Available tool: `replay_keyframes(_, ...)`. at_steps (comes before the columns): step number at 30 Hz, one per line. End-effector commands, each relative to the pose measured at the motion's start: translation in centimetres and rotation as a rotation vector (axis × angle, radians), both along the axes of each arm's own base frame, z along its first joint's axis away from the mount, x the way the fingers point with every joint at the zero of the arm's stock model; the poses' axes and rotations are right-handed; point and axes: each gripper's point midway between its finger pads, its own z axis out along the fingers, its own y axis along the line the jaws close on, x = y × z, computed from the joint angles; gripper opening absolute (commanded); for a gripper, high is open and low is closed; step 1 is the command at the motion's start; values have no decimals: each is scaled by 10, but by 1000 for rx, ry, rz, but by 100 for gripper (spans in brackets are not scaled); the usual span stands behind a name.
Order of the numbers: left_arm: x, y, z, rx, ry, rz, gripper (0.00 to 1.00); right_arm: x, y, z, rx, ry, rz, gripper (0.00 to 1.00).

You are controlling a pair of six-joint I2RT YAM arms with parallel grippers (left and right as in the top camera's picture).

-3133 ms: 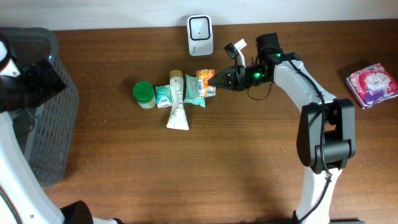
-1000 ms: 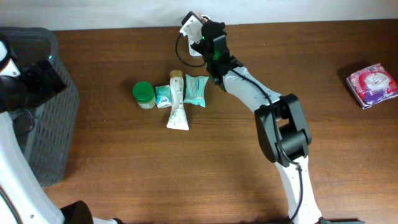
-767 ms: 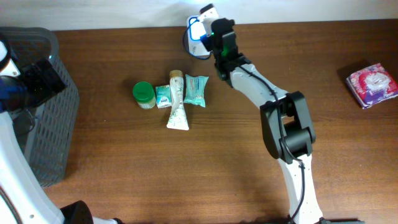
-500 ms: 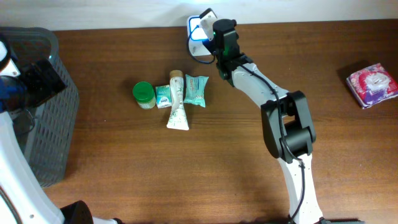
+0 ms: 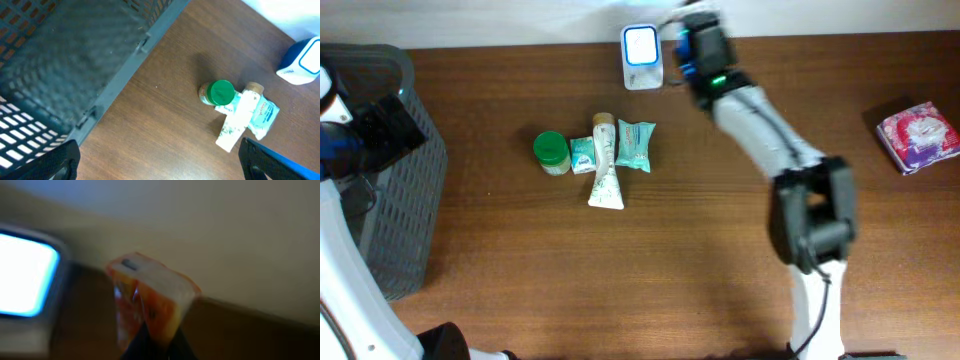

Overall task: Scan the item barcode
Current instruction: 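Place the orange packet beside the pink pack at right, then reach the right gripper to the teal wipes packet and grasp it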

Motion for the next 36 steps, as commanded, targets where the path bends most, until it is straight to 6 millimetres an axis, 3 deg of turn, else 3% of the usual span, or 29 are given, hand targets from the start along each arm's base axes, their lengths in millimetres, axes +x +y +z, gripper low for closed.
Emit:
replay_keyframes(1, -2, 0, 4, -2, -14, 6, 99, -30, -147, 7, 166, 66, -374, 4)
replay_keyframes(3, -2, 0, 4, -2, -14, 6, 99, -69, -229, -33, 211, 252, -505, 4)
replay_keyframes(6, -2, 0, 4, -2, -15, 6, 99, -105, -291, -63, 285, 367, -601, 4)
replay_keyframes(7, -2, 0, 4, -2, -15, 6, 99, -114, -306, -72, 315, 391, -622, 17)
replay_keyframes(8, -2, 0, 4, -2, -14, 6, 99, -118, -311, -80, 376, 410, -607, 79)
replay_keyframes(9, -2, 0, 4, -2, -15, 6, 99, -119, -311, -81, 413, 412, -590, 99)
replay_keyframes(12, -2, 0, 4, -1, -14, 7, 99, -111, -293, -82, 480, 420, -519, 99)
replay_keyframes(13, -2, 0, 4, -2, -14, 6, 99, -106, -277, -83, 515, 431, -468, 99)
replay_keyframes(15, -2, 0, 4, -2, -15, 6, 99, -91, -210, -81, 661, 472, -247, 99)
replay_keyframes(17, -2, 0, 4, -2, -14, 6, 99, -84, -132, -66, 847, 510, 13, 99)
replay_keyframes(19, -2, 0, 4, -2, -15, 6, 99, -95, -51, -53, 970, 598, 224, 89)
replay_keyframes(21, -2, 0, 4, -2, -15, 6, 99, -113, -3, -63, 922, 701, 256, 88)
replay_keyframes(22, -2, 0, 4, -2, -14, 6, 99, -118, 11, -71, 852, 732, 238, 88)
replay_keyframes(23, -2, 0, 4, -2, -14, 6, 99, -124, 25, -80, 771, 754, 224, 98)
replay_keyframes(27, -2, 0, 4, -2, -15, 6, 99, -151, 108, -87, 619, 806, 338, 99)
replay_keyframes(31, -2, 0, 4, -2, -14, 6, 99, -173, 146, -92, 577, 846, 361, 99)
replay_keyframes(33, -2, 0, 4, -2, -14, 6, 99, -179, 159, -98, 451, 820, 346, 98)
replay_keyframes(35, -2, 0, 4, -2, -14, 6, 99, -183, 174, -100, 315, 759, 336, 82)
replay_keyframes(36, -2, 0, 4, -2, -15, 6, 99, -184, 183, -99, 301, 741, 351, 80)
